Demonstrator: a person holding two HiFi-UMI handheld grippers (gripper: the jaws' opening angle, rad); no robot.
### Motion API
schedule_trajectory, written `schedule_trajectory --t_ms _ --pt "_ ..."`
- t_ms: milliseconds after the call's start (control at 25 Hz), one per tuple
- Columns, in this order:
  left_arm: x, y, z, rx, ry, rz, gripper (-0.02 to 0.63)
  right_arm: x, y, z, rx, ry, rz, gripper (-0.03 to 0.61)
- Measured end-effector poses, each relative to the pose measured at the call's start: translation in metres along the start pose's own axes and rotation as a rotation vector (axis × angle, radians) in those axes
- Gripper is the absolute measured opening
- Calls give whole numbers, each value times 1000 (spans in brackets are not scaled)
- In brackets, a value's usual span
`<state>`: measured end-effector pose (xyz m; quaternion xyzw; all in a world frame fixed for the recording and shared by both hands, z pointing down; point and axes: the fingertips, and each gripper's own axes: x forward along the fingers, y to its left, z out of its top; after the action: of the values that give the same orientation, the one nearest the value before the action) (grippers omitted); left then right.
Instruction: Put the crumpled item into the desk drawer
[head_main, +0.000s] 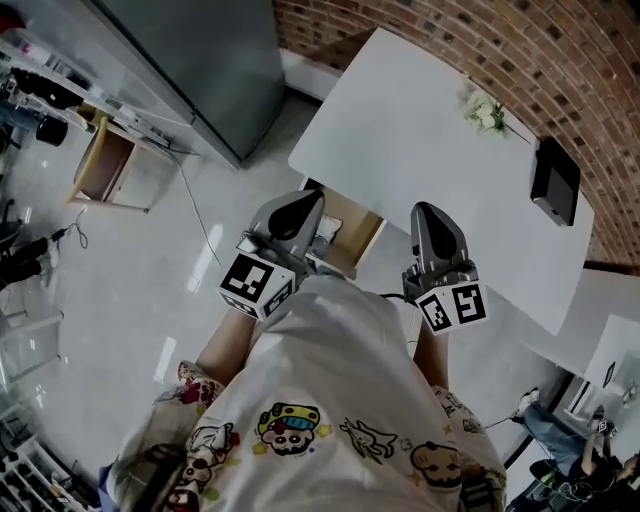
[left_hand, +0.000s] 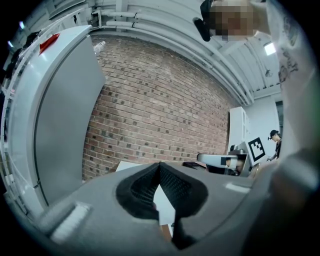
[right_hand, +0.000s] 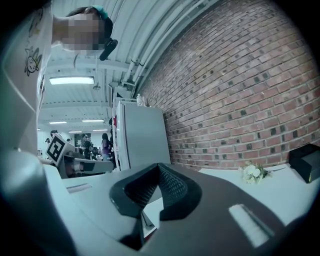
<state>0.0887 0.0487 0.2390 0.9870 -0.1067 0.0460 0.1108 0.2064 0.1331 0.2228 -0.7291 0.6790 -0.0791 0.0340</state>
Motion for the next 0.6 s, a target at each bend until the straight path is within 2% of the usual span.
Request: schedule_trajectory --t_ms 240,600 --pt "-9 11 3 25 -30 33 -2 6 4 -1 2 7 7 9" --pt "-10 18 0 22 -13 -16 -2 12 10 -5 -12 37 15 8"
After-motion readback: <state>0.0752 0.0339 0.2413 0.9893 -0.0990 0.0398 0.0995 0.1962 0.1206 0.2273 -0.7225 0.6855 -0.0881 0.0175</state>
